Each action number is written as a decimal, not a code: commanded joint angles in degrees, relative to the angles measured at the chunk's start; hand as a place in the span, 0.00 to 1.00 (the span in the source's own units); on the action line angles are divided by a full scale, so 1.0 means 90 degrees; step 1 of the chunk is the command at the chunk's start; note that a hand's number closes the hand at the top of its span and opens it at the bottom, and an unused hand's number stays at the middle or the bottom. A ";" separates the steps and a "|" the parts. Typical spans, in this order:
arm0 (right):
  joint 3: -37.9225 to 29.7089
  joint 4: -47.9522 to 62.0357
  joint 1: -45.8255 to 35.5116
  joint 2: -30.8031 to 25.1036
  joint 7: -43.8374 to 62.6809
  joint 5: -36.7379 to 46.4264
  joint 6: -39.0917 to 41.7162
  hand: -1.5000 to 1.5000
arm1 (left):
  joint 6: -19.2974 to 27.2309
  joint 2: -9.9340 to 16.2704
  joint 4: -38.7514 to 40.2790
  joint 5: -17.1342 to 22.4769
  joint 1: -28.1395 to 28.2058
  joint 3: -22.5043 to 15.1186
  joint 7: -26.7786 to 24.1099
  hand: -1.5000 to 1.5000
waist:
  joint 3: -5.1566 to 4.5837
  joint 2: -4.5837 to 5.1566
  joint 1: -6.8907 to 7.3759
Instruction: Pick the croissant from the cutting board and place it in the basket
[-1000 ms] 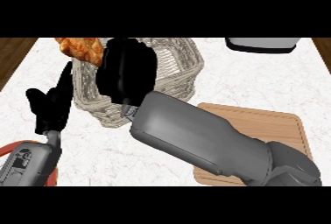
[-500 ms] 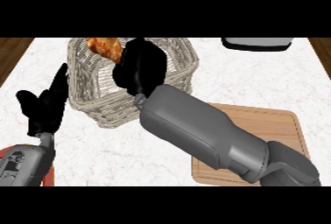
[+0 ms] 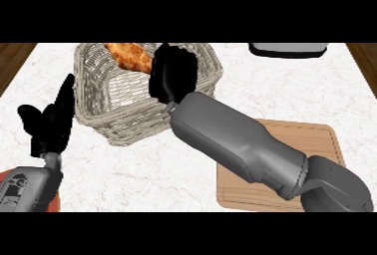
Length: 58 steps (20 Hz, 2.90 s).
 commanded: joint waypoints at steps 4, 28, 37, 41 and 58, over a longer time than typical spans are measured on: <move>0.0871 0.0606 -0.0609 -0.0142 -0.0539 0.0732 0.1576 1.00 | 0.0018 -0.0010 -0.0060 -0.0023 -0.0023 0.0047 0.0088 0.50 | 0.0016 0.0005 -0.0128; -0.0235 0.1597 -0.0402 0.0203 -0.1165 0.0435 0.2920 1.00 | -0.0378 -0.0117 0.0084 -0.0130 0.0134 0.0412 -0.0255 0.50 | 0.0018 0.0048 -0.0028; -0.0297 0.2178 -0.0295 0.0203 -0.1453 0.0748 0.3094 1.00 | -0.0110 -0.0375 -0.0581 -0.0484 0.0442 0.0121 0.0165 0.50 | 0.0021 0.0043 0.0014; -0.0303 0.2273 -0.0142 0.0203 -0.1447 0.0900 0.2923 1.00 | -0.0176 -0.0345 -0.0445 -0.0414 -0.0028 0.0273 0.0439 0.50 | 0.0021 0.0056 0.0029; -0.0878 0.2266 0.0123 0.0199 -0.1745 0.0665 0.3592 1.00 | -0.0382 -0.0493 -0.0255 -0.0571 0.0023 0.0321 0.0211 0.50 | 0.0022 0.0059 0.0036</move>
